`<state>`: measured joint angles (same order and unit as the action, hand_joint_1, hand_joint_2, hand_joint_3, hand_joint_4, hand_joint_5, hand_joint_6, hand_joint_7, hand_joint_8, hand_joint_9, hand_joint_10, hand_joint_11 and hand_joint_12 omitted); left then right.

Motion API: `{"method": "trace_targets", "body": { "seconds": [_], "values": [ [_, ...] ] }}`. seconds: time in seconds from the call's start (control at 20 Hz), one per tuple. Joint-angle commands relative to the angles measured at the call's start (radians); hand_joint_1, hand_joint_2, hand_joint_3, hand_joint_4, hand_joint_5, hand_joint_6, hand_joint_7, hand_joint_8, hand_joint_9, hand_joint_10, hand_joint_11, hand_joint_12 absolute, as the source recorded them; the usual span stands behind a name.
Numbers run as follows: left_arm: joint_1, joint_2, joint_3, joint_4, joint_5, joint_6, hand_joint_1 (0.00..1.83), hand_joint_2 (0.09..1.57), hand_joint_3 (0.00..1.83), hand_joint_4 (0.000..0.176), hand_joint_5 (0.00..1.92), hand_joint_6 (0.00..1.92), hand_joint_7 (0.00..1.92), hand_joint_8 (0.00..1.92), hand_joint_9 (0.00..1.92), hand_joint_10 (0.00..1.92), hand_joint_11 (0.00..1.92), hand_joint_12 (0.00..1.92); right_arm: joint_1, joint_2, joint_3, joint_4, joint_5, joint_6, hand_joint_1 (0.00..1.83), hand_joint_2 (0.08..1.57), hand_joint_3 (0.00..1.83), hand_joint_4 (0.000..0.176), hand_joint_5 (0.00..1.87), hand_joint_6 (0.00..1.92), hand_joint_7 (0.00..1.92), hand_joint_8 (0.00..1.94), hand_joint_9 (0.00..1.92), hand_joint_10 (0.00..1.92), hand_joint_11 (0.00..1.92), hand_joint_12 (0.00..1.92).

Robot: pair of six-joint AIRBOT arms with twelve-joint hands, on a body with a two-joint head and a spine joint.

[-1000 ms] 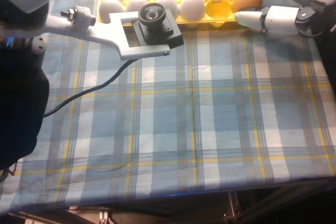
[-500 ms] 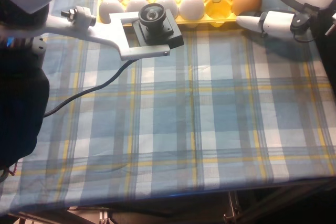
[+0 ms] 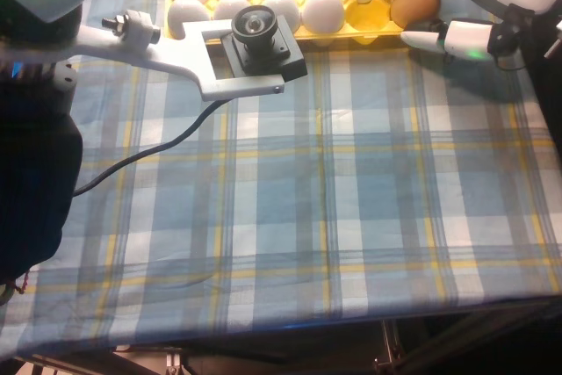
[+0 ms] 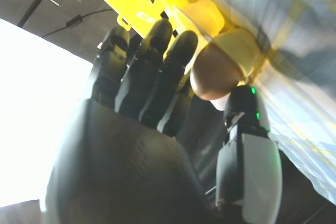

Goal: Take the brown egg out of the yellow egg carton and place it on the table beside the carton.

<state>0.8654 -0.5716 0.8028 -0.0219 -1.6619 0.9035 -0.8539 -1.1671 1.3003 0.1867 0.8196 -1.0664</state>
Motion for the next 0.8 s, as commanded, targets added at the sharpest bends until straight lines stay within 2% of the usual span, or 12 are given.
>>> {"method": "trace_targets", "body": {
  "seconds": [0.0, 0.1, 0.2, 0.25, 0.35, 0.4, 0.45, 0.55, 0.6, 0.65, 0.7, 0.75],
  "values": [
    [-0.015, -0.011, -0.007, 0.021, -0.074, -0.01, 0.83, 1.41, 0.0, 0.0, 0.52, 1.74, 1.36, 1.92, 1.47, 1.92, 1.29, 1.92, 0.006, 0.005, 0.001, 0.004, 0.113, -0.006, 1.02, 1.14, 0.0, 0.092, 0.92, 1.07, 0.95, 0.0, 0.73, 0.01, 0.27, 0.02],
    [-0.015, -0.011, -0.007, 0.021, -0.074, -0.01, 0.83, 1.41, 0.0, 0.0, 0.51, 1.75, 1.36, 1.92, 1.46, 1.92, 1.3, 1.92, 0.006, 0.022, -0.016, 0.004, 0.135, -0.006, 1.03, 1.14, 0.0, 0.089, 0.92, 1.07, 0.94, 0.0, 0.74, 0.01, 0.27, 0.02],
    [-0.015, -0.011, -0.007, 0.021, -0.074, -0.01, 0.81, 1.4, 0.0, 0.032, 0.54, 1.71, 1.36, 1.92, 1.46, 1.92, 1.29, 1.92, 0.006, 0.045, -0.036, 0.004, 0.159, -0.006, 1.02, 1.16, 0.0, 0.075, 0.89, 1.11, 0.93, 0.0, 0.73, 0.0, 0.3, 0.03],
    [-0.015, -0.011, -0.007, 0.021, -0.074, -0.01, 0.81, 1.4, 0.0, 0.032, 0.54, 1.71, 1.36, 1.92, 1.46, 1.92, 1.29, 1.92, 0.006, 0.055, -0.046, 0.004, 0.172, -0.006, 1.02, 1.16, 0.0, 0.075, 0.89, 1.11, 0.93, 0.0, 0.73, 0.0, 0.3, 0.03],
    [-0.015, -0.011, -0.007, 0.021, -0.074, -0.011, 0.84, 1.39, 0.0, 0.0, 0.54, 1.7, 1.35, 1.92, 1.46, 1.92, 1.28, 1.92, 0.006, 0.08, -0.074, 0.004, 0.205, -0.006, 1.02, 1.16, 0.0, 0.066, 0.89, 1.12, 0.94, 0.0, 0.76, 0.01, 0.35, 0.05],
    [-0.015, -0.011, -0.007, 0.021, -0.074, -0.011, 0.83, 1.4, 0.0, 0.0, 0.53, 1.72, 1.35, 1.92, 1.46, 1.92, 1.26, 1.92, 0.006, 0.092, -0.089, 0.001, 0.221, -0.006, 1.03, 1.16, 0.0, 0.062, 0.89, 1.12, 0.94, 0.0, 0.77, 0.01, 0.38, 0.06],
    [-0.015, -0.011, -0.007, 0.021, -0.074, -0.011, 0.77, 1.42, 0.01, 0.021, 0.49, 1.78, 1.34, 1.92, 1.45, 1.92, 1.28, 1.92, 0.006, 0.1, -0.098, -0.003, 0.231, -0.006, 1.03, 1.15, 0.0, 0.054, 0.91, 1.09, 0.95, 0.0, 0.81, 0.02, 0.44, 0.09],
    [-0.015, -0.01, -0.007, 0.021, -0.074, -0.011, 0.75, 1.43, 0.01, 0.031, 0.48, 1.8, 1.32, 1.92, 1.43, 1.92, 1.24, 1.92, 0.006, 0.116, -0.126, -0.014, 0.261, -0.006, 1.04, 1.15, 0.0, 0.052, 0.91, 1.09, 0.95, 0.0, 0.81, 0.02, 0.47, 0.11],
    [-0.015, -0.01, -0.007, 0.021, -0.074, -0.011, 0.77, 1.43, 0.01, 0.016, 0.49, 1.79, 1.32, 1.92, 1.43, 1.92, 1.23, 1.92, 0.006, 0.128, -0.145, -0.022, 0.278, -0.006, 1.04, 1.15, 0.0, 0.05, 0.91, 1.09, 0.96, 0.01, 0.81, 0.01, 0.46, 0.1],
    [-0.015, -0.01, -0.007, 0.021, -0.074, -0.011, 0.75, 1.43, 0.01, 0.03, 0.48, 1.81, 1.34, 1.92, 1.44, 1.92, 1.24, 1.92, 0.006, 0.139, -0.164, -0.038, 0.297, -0.006, 1.03, 1.15, 0.0, 0.06, 0.9, 1.09, 1.01, 0.0, 0.89, 0.0, 0.44, 0.23],
    [-0.015, -0.01, -0.007, 0.021, -0.074, -0.012, 0.72, 1.45, 0.01, 0.024, 0.46, 1.85, 1.34, 1.92, 1.44, 1.92, 1.23, 1.92, 0.006, 0.154, -0.191, -0.067, 0.32, -0.006, 1.01, 1.15, 0.0, 0.109, 0.89, 1.11, 1.01, 0.0, 0.88, 0.0, 0.36, 0.19],
    [-0.015, -0.01, -0.007, 0.021, -0.074, -0.012, 0.59, 1.46, 0.01, 0.0, 0.64, 1.91, 1.38, 1.92, 1.46, 1.92, 1.25, 1.92, 0.004, 0.16, -0.206, -0.081, 0.331, -0.006, 1.0, 1.15, 0.0, 0.128, 0.9, 1.1, 1.05, 0.0, 0.91, 0.01, 0.31, 0.13]
  ]
}}
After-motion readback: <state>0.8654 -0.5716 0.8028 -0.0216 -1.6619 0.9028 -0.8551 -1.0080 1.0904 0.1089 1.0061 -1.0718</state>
